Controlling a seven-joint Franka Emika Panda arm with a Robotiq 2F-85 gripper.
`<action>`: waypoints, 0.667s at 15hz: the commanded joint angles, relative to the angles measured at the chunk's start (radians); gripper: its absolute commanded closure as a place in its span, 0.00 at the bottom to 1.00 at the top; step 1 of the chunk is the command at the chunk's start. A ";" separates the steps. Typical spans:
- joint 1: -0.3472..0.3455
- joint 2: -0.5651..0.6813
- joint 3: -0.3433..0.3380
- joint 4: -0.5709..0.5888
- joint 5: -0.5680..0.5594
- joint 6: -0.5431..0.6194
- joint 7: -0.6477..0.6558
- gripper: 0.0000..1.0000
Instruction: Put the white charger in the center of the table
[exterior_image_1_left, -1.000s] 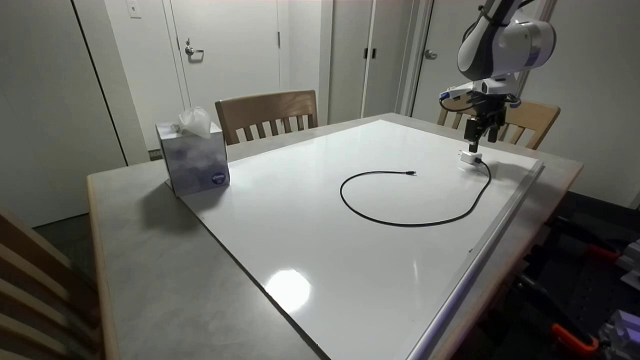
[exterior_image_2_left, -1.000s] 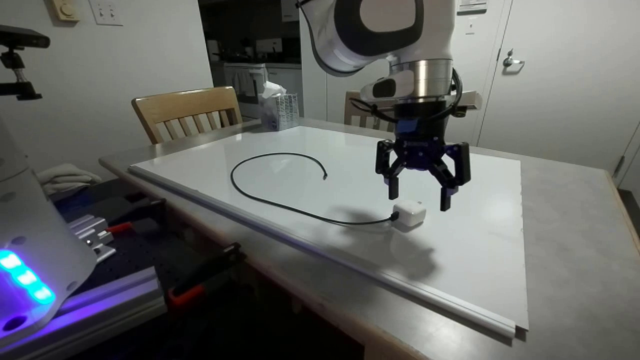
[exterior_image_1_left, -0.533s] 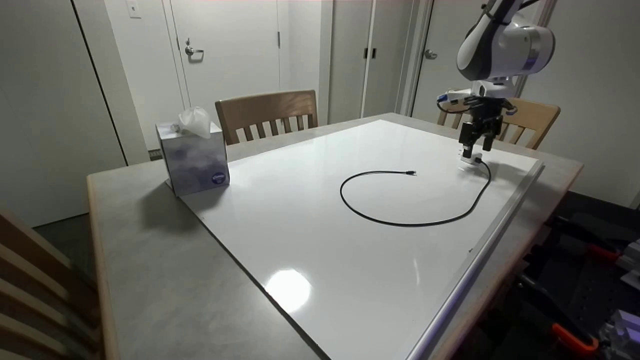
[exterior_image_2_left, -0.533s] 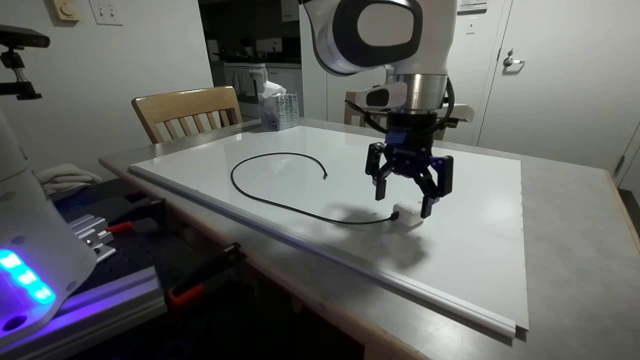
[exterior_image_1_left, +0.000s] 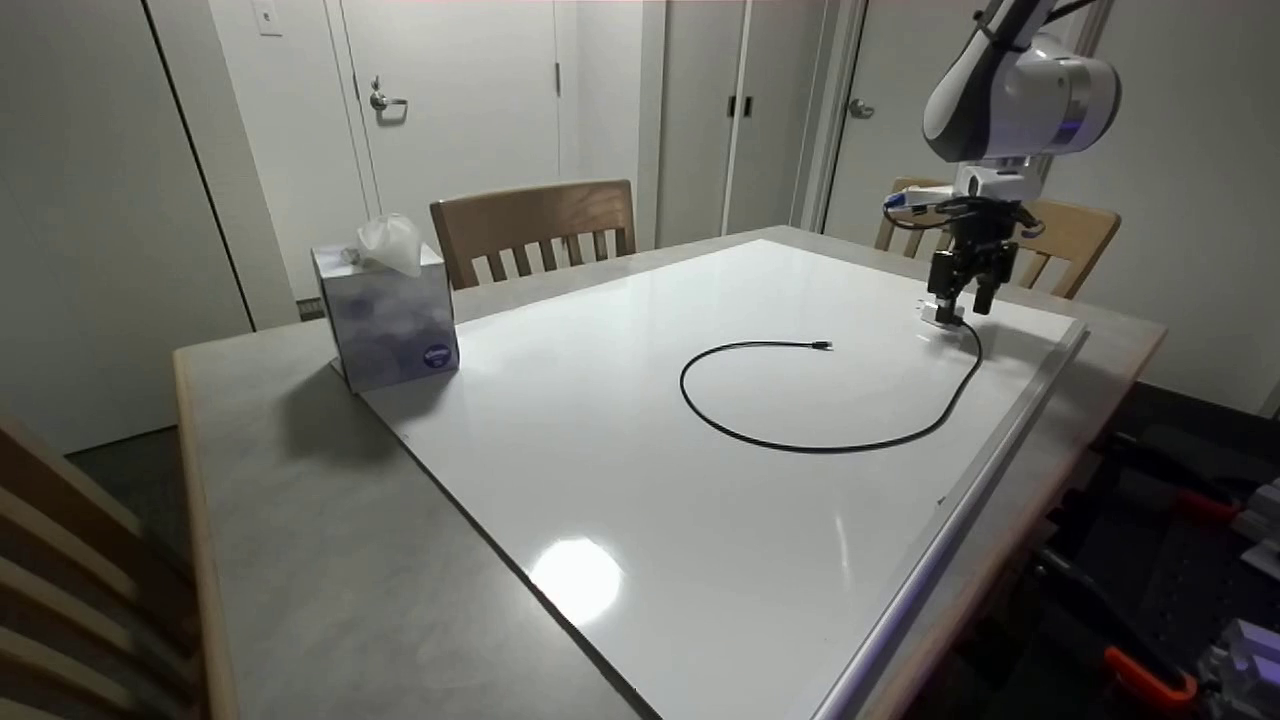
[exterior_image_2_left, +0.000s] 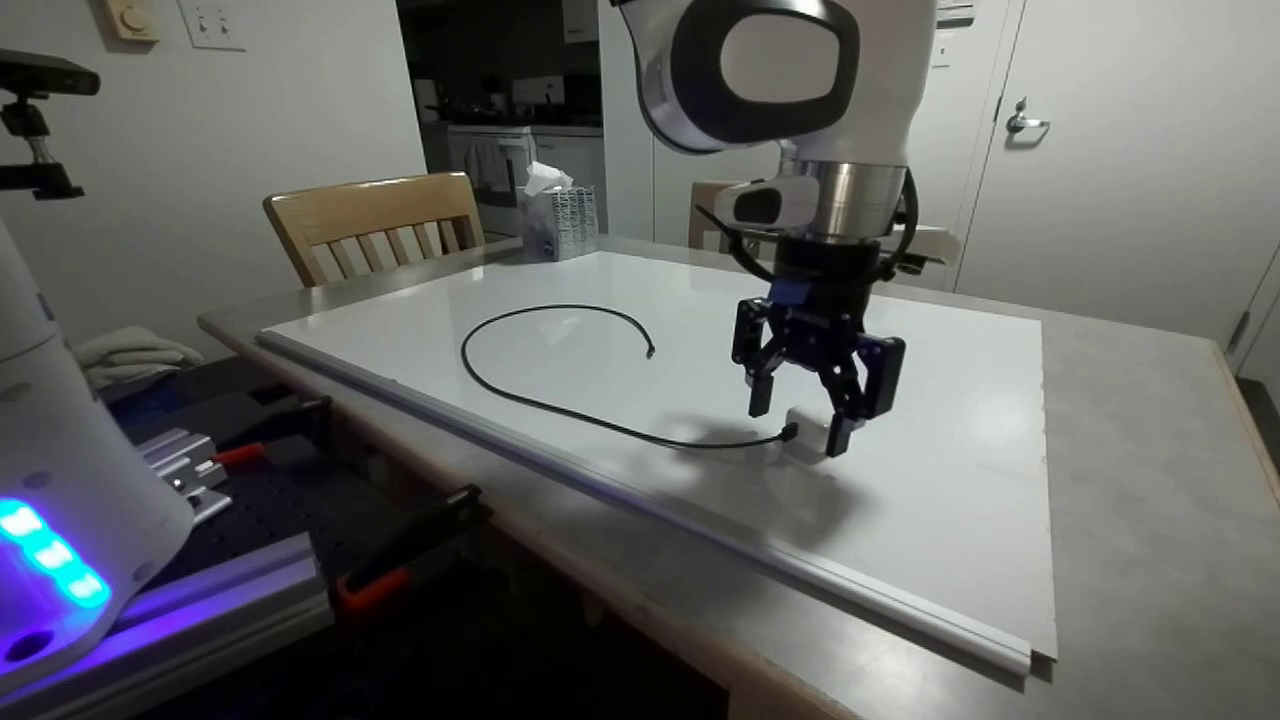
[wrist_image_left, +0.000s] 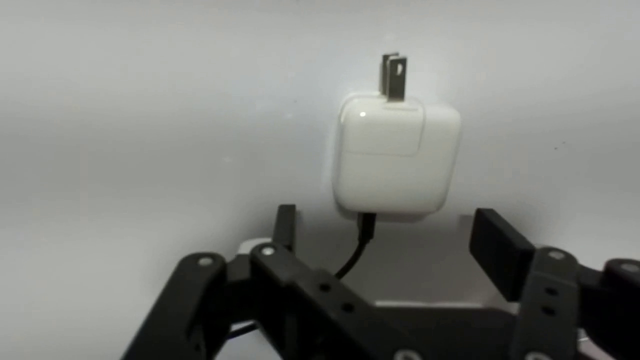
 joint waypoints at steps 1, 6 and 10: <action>0.002 -0.019 0.001 -0.002 0.020 -0.031 0.000 0.42; 0.046 -0.010 -0.038 0.000 0.030 -0.042 0.000 0.76; 0.073 -0.005 -0.057 0.006 -0.023 -0.033 0.000 0.99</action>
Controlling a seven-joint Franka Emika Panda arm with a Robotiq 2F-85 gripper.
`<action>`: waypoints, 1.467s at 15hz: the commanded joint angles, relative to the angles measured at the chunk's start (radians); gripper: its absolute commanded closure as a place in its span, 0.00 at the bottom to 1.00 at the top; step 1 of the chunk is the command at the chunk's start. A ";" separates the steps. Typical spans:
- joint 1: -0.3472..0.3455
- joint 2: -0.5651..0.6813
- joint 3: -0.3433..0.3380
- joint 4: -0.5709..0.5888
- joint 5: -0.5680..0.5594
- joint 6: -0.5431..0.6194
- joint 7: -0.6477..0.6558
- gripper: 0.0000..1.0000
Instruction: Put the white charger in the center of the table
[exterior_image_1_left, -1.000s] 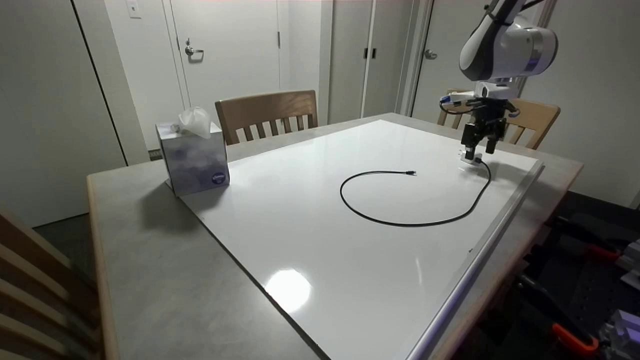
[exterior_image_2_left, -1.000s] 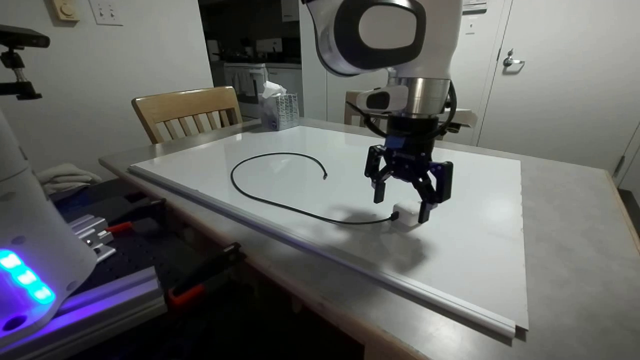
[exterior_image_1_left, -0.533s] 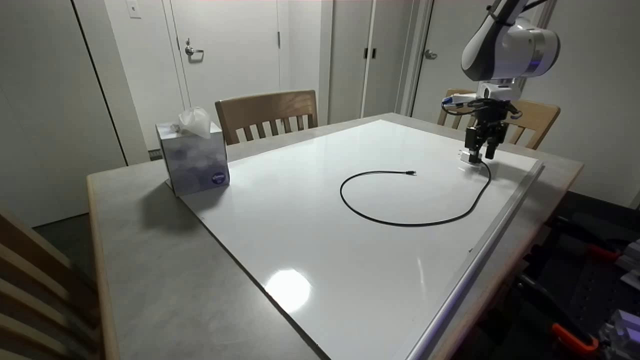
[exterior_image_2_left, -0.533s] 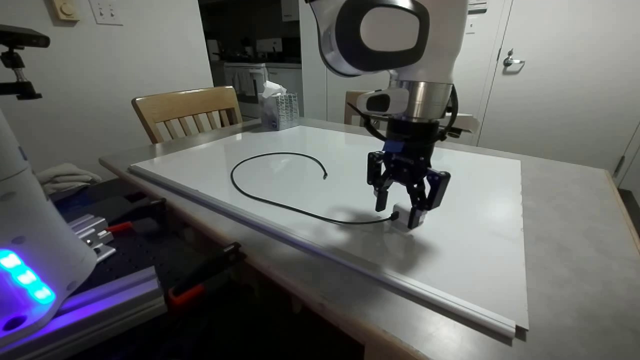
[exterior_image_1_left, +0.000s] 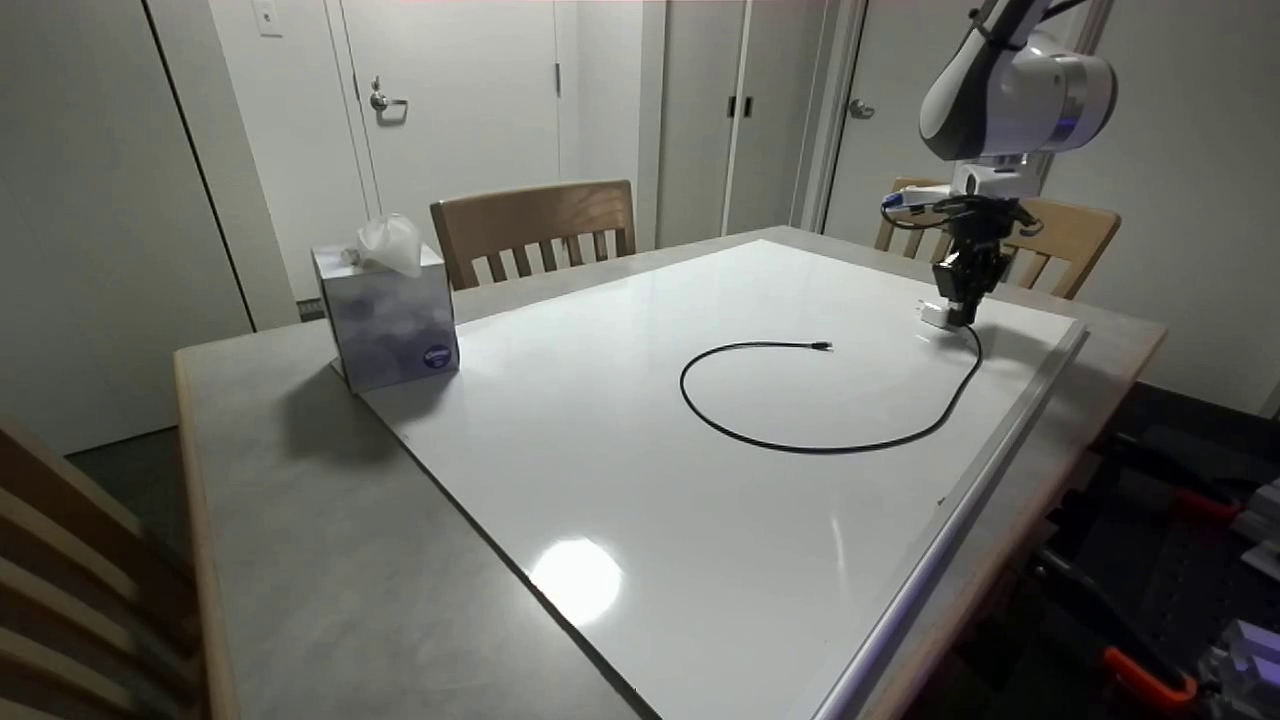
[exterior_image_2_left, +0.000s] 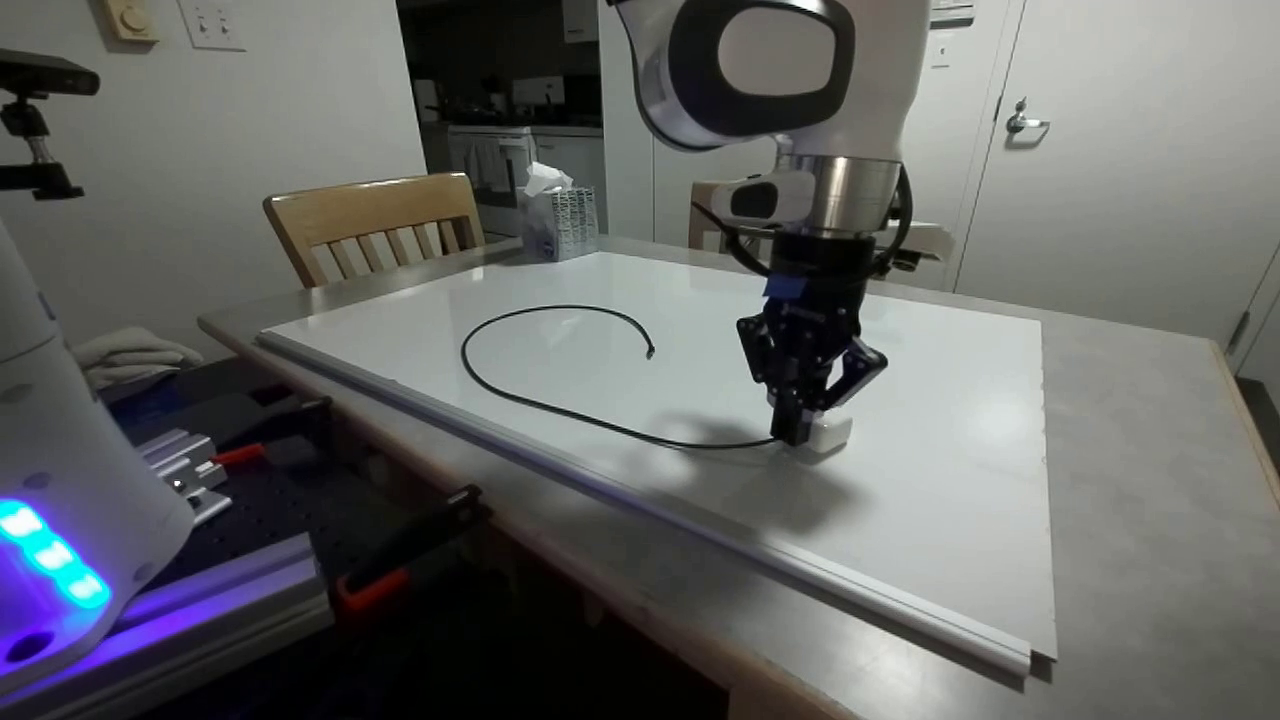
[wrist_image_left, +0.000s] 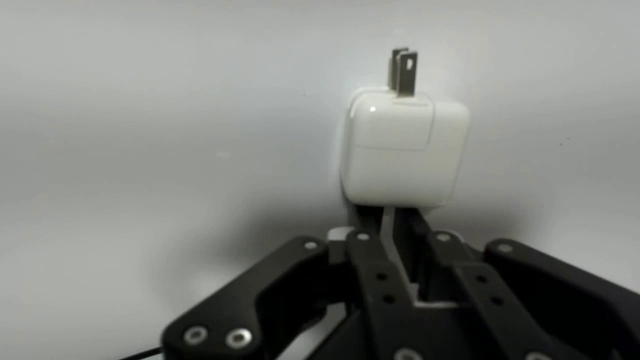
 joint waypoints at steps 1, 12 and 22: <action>0.010 -0.004 -0.002 0.018 -0.062 -0.019 0.000 1.00; -0.032 0.037 0.134 0.180 -0.209 -0.027 -0.277 0.98; 0.054 0.104 0.139 0.300 -0.318 -0.092 -0.389 0.93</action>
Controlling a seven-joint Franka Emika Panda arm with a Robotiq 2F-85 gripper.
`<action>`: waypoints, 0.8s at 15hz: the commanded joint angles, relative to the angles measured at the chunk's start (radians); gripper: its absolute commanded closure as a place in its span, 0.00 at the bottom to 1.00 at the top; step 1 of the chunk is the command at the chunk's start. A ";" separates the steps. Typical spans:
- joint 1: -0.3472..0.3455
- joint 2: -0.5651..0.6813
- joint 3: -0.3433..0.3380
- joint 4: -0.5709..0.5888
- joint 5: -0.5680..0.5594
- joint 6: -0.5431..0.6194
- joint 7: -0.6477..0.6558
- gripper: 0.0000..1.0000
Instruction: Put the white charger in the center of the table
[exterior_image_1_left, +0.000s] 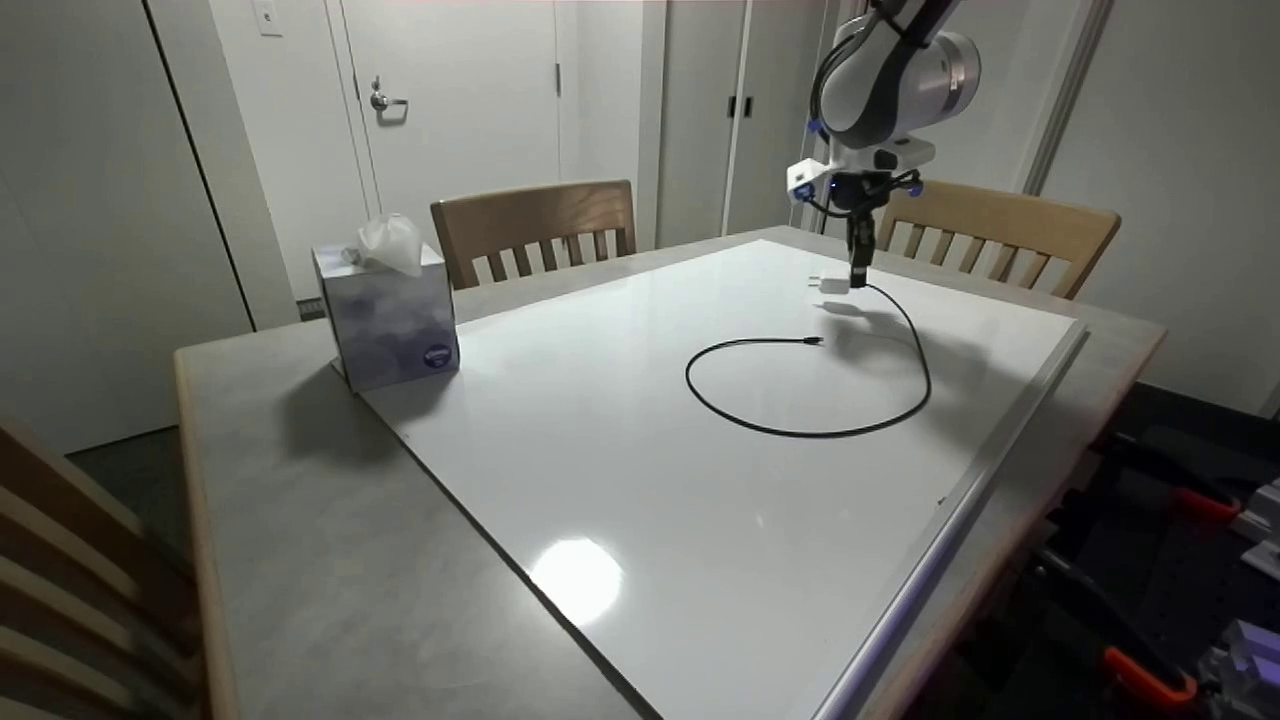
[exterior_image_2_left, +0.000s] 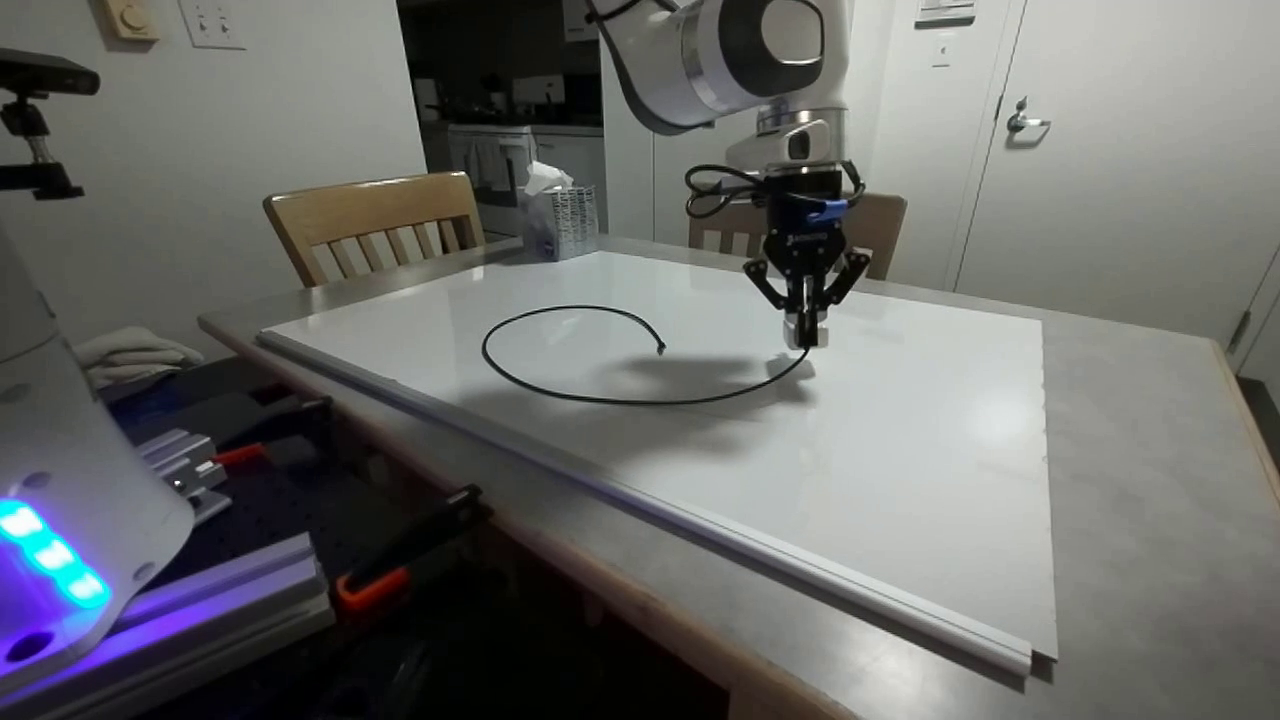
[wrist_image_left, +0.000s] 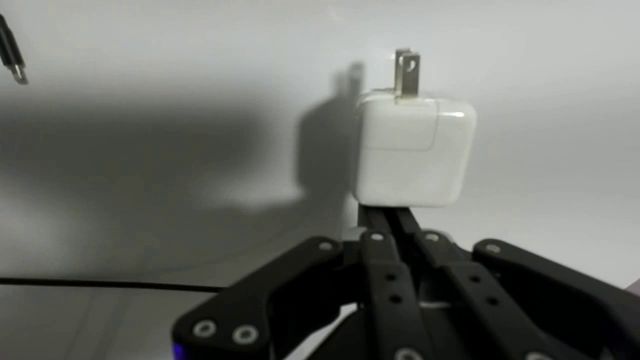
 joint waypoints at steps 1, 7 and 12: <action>0.004 0.009 -0.004 0.010 0.001 -0.004 -0.003 0.93; -0.019 0.027 0.066 0.056 0.020 0.117 -0.153 0.98; -0.017 0.090 0.184 0.219 0.087 0.099 -0.363 0.98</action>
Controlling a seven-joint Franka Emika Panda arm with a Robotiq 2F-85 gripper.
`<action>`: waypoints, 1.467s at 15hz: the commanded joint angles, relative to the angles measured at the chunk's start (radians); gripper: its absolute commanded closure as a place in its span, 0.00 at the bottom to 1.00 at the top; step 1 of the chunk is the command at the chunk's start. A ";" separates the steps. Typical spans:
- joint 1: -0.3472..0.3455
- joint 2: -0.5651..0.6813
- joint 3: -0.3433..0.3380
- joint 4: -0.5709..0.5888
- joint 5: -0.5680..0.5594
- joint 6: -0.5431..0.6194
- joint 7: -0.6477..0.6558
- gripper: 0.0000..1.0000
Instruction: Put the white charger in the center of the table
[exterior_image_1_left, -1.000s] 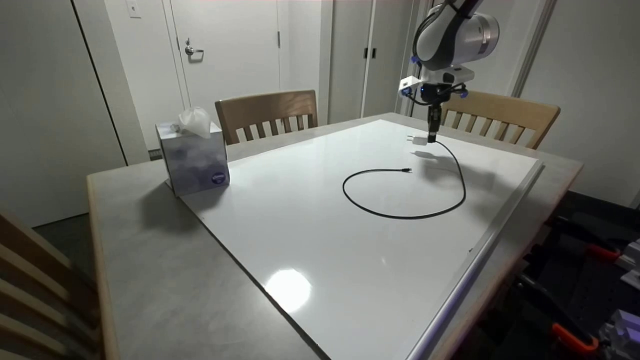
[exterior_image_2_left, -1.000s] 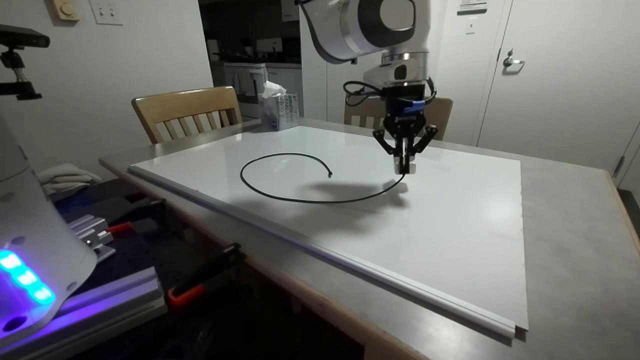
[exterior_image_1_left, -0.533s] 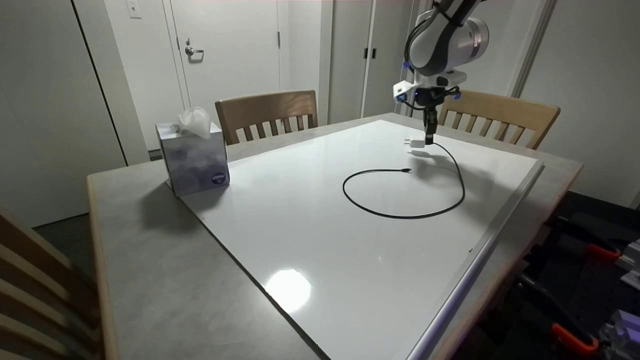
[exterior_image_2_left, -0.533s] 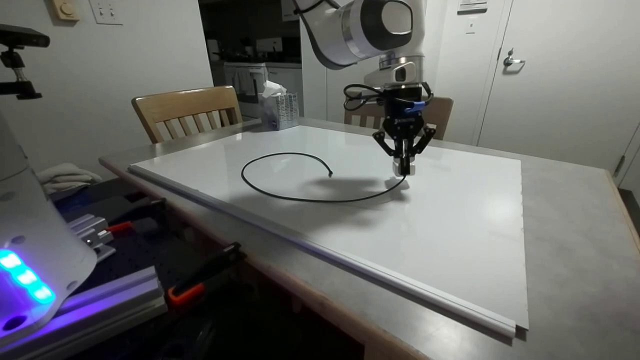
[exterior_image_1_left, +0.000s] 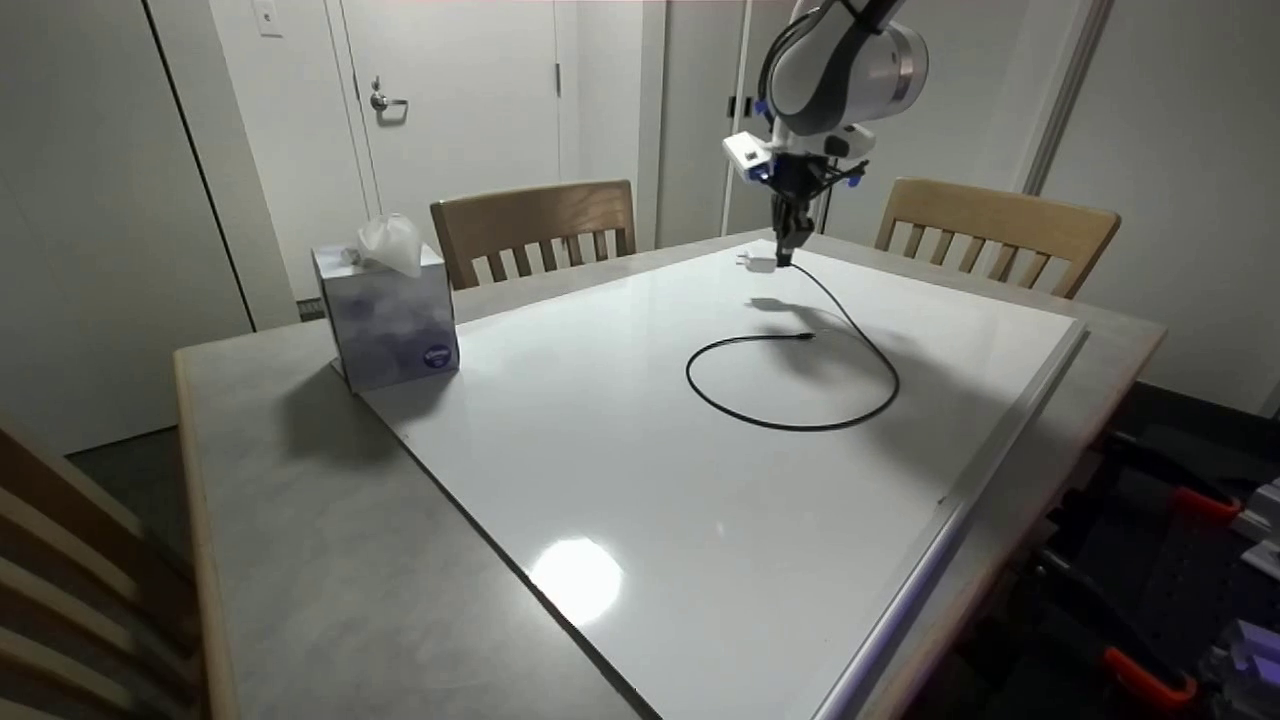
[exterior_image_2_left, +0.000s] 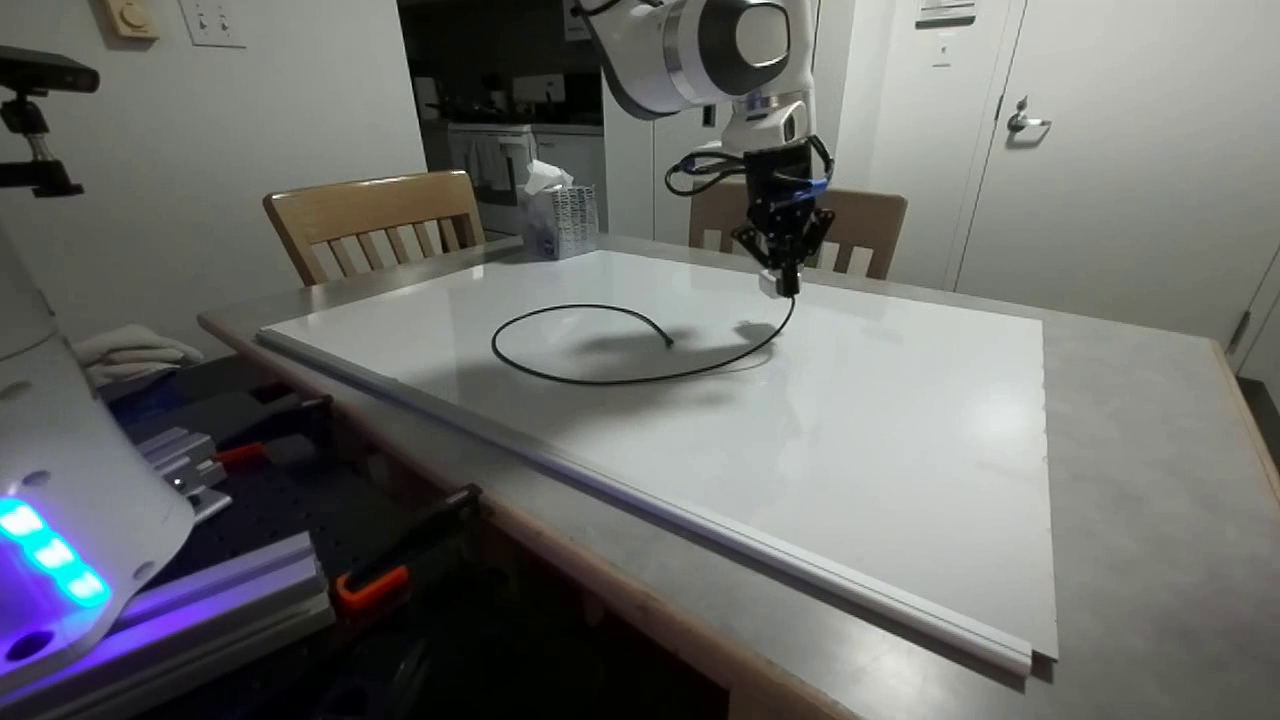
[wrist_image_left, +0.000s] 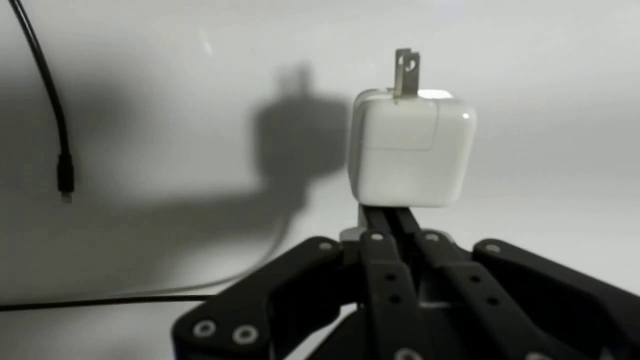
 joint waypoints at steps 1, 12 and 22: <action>-0.015 0.080 0.085 0.161 0.060 -0.031 -0.177 0.98; 0.020 0.114 0.126 0.228 0.116 -0.062 -0.398 0.98; 0.067 0.134 0.221 0.245 0.179 -0.121 -0.794 0.98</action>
